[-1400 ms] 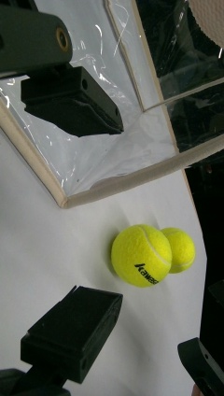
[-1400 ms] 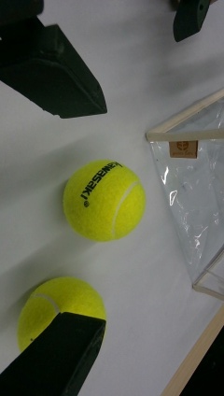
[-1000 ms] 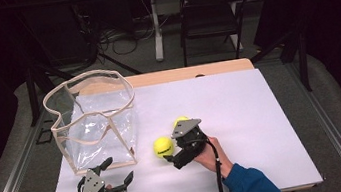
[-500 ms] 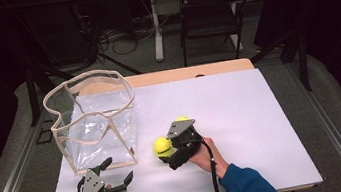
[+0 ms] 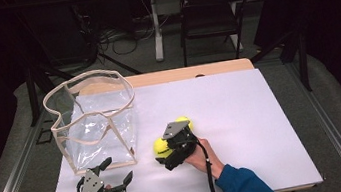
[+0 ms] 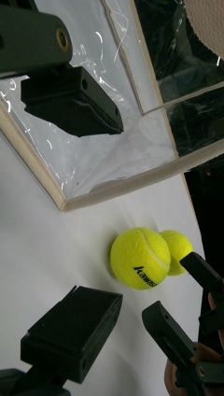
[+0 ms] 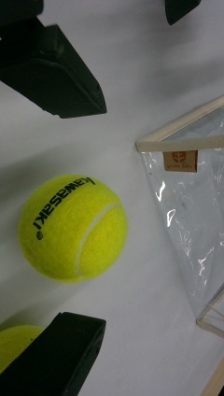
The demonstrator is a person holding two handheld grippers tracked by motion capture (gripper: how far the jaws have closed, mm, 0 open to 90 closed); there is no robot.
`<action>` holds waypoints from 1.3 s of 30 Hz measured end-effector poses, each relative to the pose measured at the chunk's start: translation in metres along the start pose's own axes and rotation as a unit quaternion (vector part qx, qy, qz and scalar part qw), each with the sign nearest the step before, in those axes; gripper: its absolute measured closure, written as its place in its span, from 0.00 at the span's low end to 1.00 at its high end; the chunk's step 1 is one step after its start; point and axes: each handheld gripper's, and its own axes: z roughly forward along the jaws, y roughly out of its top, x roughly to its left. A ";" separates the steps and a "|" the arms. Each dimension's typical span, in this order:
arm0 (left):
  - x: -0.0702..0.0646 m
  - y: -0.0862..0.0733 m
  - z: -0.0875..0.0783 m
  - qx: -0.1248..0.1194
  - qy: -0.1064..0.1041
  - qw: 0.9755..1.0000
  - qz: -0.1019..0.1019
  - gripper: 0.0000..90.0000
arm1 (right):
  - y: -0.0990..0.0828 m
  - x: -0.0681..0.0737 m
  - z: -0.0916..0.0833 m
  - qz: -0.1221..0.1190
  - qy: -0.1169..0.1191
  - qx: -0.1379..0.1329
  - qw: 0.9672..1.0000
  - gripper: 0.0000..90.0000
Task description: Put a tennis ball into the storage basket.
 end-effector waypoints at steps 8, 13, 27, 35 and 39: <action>0.001 0.000 -0.001 0.000 0.002 1.000 0.001 0.18 | -0.003 0.000 0.006 0.007 0.001 0.012 1.000 0.00; 0.001 0.000 -0.001 0.000 0.002 1.000 0.001 0.18 | -0.003 0.000 0.008 0.009 -0.002 0.017 1.000 0.01; 0.000 0.000 -0.001 -0.001 -0.001 1.000 0.000 0.18 | -0.009 0.000 0.019 0.017 -0.010 0.037 0.999 0.10; 0.000 0.000 0.000 0.000 -0.003 1.000 0.000 0.18 | -0.012 -0.001 0.024 0.021 -0.016 0.049 0.998 0.14; 0.000 0.000 0.000 0.001 -0.003 1.000 0.001 0.18 | -0.013 -0.001 0.027 0.022 -0.021 0.055 0.998 0.16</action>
